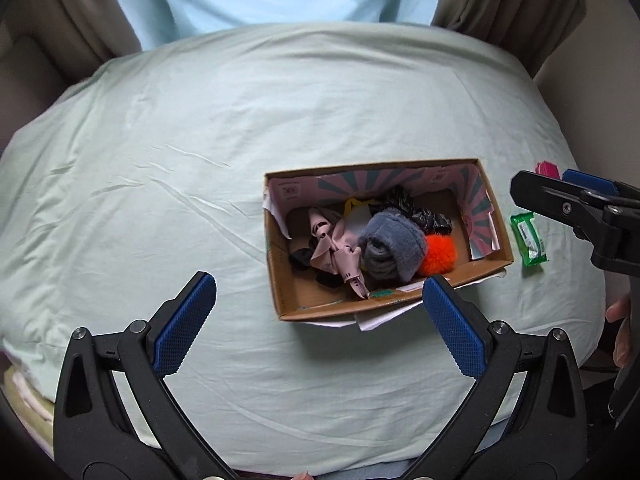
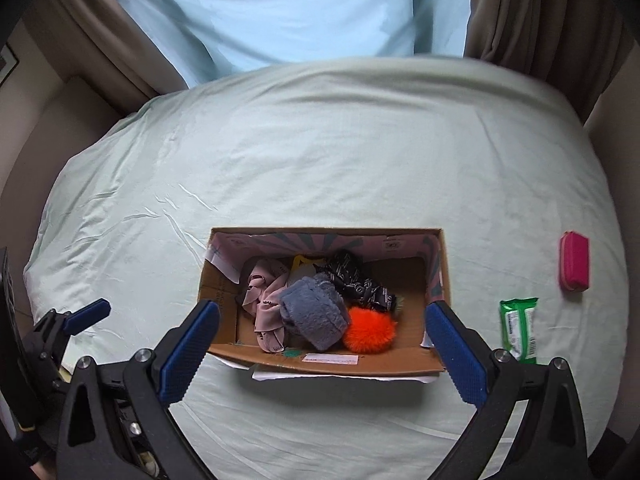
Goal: Organize soft objects
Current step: 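Move both tools toward the green wipes pack and pink pouch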
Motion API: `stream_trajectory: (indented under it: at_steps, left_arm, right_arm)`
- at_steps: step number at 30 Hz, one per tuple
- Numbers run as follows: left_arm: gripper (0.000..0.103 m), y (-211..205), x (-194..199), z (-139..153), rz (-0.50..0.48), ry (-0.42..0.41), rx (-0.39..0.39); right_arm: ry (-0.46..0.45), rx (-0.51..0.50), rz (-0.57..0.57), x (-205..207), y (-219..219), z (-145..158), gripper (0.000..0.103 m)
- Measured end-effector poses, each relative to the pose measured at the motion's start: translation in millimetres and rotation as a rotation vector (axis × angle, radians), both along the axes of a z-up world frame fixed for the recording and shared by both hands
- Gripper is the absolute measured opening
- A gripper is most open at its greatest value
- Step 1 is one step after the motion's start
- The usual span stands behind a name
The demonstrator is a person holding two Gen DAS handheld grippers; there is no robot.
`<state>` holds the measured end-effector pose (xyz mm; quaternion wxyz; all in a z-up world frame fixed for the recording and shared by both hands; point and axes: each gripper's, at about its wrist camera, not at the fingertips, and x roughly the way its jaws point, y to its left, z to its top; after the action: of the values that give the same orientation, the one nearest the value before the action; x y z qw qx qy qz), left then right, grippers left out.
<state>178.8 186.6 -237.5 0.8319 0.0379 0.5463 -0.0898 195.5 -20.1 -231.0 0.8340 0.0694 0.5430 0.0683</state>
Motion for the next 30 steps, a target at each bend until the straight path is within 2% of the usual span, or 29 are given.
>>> stream_trajectory:
  at_steps: [11, 15, 24, 30]
  left_arm:
    - [0.103, 28, -60, 81, 0.102, -0.168, -0.067]
    - [0.103, 32, -88, 102, 0.114, -0.242, -0.084]
    - [0.103, 18, -121, 129, 0.085, -0.362, -0.101]
    - [0.103, -26, -122, 134, 0.026, -0.362, -0.111]
  right_arm:
    - [-0.22, -0.057, -0.018, -73, -2, 85, 0.102]
    - [-0.297, -0.088, -0.073, -112, -12, 107, 0.102]
    - [-0.402, -0.122, -0.209, -172, -45, 126, 0.102]
    - [-0.423, -0.129, -0.295, -194, -88, 130, 0.102]
